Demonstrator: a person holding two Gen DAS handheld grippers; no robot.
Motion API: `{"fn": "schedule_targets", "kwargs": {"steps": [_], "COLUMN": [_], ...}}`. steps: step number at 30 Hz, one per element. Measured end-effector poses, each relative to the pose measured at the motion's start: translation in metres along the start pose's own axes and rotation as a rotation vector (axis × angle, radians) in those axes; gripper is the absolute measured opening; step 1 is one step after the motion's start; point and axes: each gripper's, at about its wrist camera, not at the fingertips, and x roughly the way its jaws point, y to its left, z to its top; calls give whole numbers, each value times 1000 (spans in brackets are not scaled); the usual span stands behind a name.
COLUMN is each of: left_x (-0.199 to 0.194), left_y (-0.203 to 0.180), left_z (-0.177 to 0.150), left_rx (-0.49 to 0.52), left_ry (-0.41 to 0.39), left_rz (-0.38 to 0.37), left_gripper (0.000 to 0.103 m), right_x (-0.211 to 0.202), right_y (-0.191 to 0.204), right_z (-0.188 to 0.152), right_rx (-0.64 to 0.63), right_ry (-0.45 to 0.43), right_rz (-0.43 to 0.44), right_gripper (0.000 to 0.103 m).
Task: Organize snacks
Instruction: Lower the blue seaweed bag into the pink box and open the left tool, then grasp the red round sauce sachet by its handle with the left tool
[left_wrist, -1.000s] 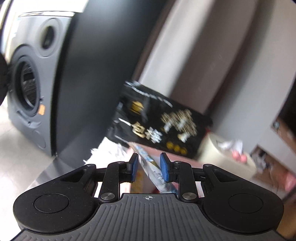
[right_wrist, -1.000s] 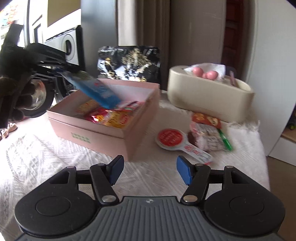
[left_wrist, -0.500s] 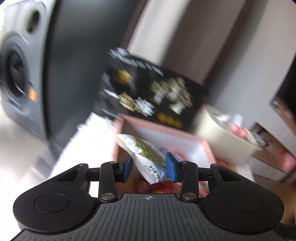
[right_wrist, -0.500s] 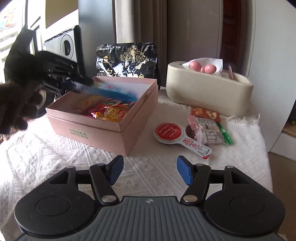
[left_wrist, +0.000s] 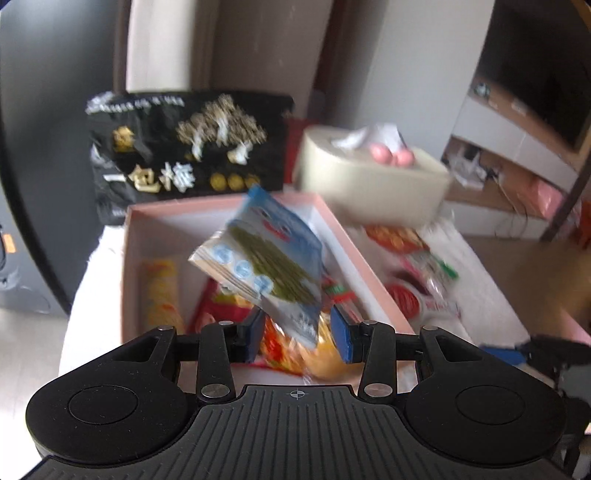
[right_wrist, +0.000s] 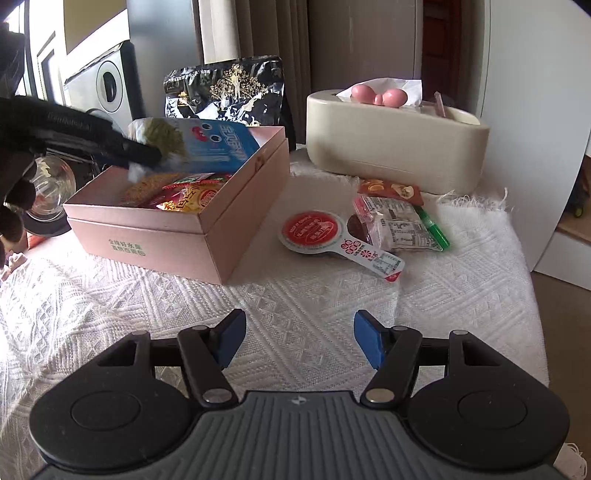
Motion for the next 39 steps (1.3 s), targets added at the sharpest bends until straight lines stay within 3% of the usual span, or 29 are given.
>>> {"fn": "schedule_targets", "kwargs": {"steps": [3,9,11,15,17,21,25,27,30,34,39], "left_x": [-4,-31,-44,-61,-54,-12,38,55,48,16,-11], "left_y": [3,7,8,-4,-12,-16,-3,7,14,23,13], "left_z": [-6,-12,-13,-12,-3,32,56,58,50,34,24], "left_rx": [4,36,20,-3,22,-20,-74,-96,-84,-121,-85], "left_ry": [6,-67,-124,-207,-217,-204,-138,-56,-29,-80,-136], "left_rz": [78,225,212,74,23,-63,2,40,66,79,35], "left_gripper": [44,44,44,44,44,44,44,42,42,41,41], "right_x": [0,2,4,3,3,4,5,5,5,13,37], "right_y": [-2,-8,-10,-10,-10,-10,-7,-9,-14,-21,-21], "right_z": [-2,-6,-7,-3,1,6,2,0,1,10,28], "right_rx": [9,24,29,-3,-24,-23,-19,-22,-35,-64,-149], "right_ry": [5,19,24,10,0,-3,13,20,13,-2,-30], "right_rz": [-1,-3,-1,-26,-49,-53,-34,-38,-67,-85,-76], "right_gripper": [65,65,65,65,65,65,65,65,65,66,66]}}
